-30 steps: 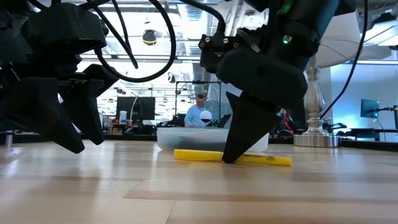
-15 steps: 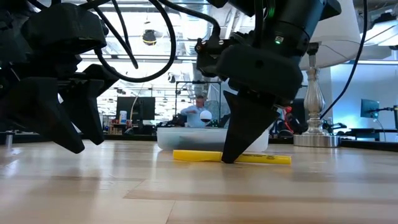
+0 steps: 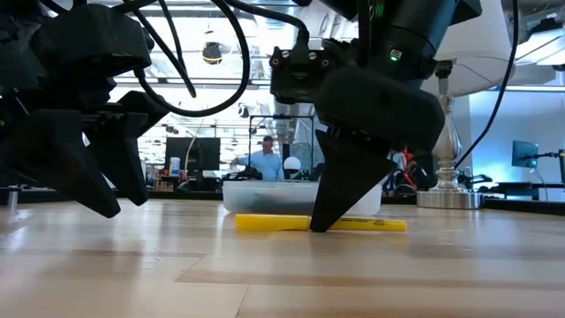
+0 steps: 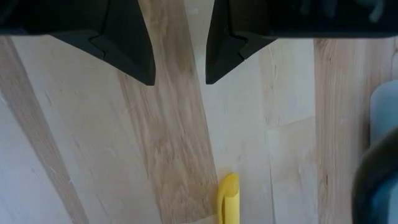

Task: Pick & place school supplies into a supply box
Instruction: Put the yellow pen into the gray supply box, then adjust the pink pencil

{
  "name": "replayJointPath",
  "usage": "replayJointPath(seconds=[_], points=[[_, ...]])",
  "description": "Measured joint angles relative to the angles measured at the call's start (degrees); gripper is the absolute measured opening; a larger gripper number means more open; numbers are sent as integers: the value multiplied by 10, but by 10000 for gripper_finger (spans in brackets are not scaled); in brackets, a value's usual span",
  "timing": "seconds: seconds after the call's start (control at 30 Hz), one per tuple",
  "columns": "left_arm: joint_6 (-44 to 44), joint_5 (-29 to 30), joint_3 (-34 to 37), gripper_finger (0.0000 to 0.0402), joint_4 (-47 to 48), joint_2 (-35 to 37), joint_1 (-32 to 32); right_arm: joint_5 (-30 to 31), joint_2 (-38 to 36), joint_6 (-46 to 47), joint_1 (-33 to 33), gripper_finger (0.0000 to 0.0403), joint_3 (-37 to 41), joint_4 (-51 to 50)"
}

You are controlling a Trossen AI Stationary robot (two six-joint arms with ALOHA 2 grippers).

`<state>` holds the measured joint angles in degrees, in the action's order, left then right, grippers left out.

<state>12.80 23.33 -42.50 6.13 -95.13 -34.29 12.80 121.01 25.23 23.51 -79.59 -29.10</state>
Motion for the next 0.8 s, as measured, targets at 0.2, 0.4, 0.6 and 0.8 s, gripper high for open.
replayJointPath(seconds=[0.2, 0.4, 0.6, 0.8], points=[[0, 0, 0, 138, 0, 0, 0, 2, 1, -29, -4, 34, 0, 27], [-13, 10, 0, 138, -24, 0, 0, -4, 5, -57, -14, 39, 0, 90], [-24, 29, 1, 138, -77, 0, 1, -9, 5, -92, -19, 52, 0, 136], [-31, 27, 2, 138, -98, -6, 14, -9, 4, -94, -19, 65, 0, 136]])
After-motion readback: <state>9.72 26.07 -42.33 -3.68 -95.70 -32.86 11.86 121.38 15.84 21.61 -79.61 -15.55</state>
